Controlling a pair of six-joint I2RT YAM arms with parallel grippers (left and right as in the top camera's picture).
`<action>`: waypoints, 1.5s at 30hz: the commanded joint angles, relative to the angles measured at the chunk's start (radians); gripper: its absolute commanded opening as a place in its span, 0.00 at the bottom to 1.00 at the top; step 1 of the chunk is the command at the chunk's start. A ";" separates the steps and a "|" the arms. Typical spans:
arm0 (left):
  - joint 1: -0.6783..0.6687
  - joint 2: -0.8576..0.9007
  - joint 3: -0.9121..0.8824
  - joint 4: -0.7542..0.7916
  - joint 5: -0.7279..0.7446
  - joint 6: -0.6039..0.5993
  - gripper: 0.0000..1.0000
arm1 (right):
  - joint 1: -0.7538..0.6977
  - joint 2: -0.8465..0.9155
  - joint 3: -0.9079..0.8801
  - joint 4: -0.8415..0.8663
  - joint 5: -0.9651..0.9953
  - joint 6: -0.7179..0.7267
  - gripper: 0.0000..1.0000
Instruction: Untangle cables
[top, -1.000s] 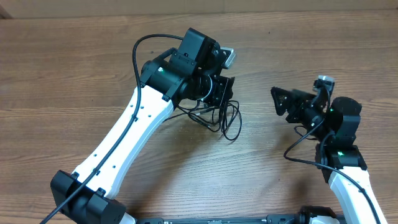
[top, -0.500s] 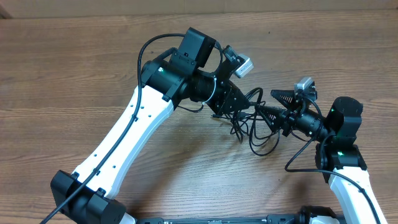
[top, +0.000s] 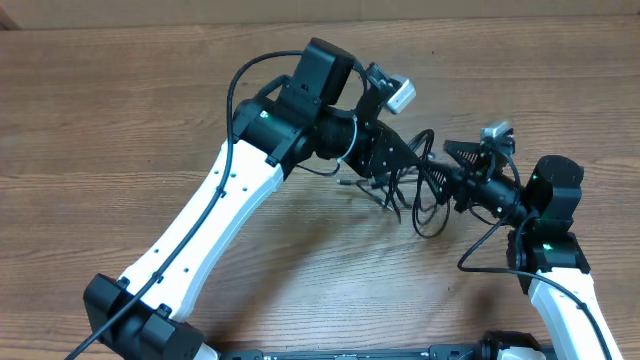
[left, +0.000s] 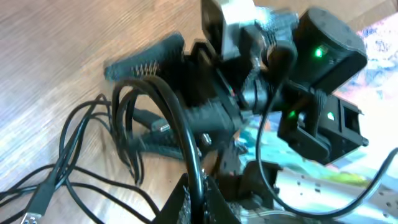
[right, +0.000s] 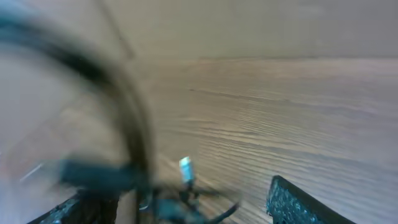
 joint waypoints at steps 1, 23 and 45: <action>-0.007 -0.019 0.024 -0.061 0.027 0.058 0.04 | -0.001 -0.007 0.013 0.006 0.226 0.171 0.78; 0.040 -0.029 0.024 -0.061 -0.119 0.048 0.04 | -0.001 -0.007 0.013 -0.265 0.280 0.252 0.90; 0.185 -0.345 0.058 -0.209 -0.197 0.774 0.04 | -0.001 -0.007 0.189 -0.398 -0.139 0.359 0.86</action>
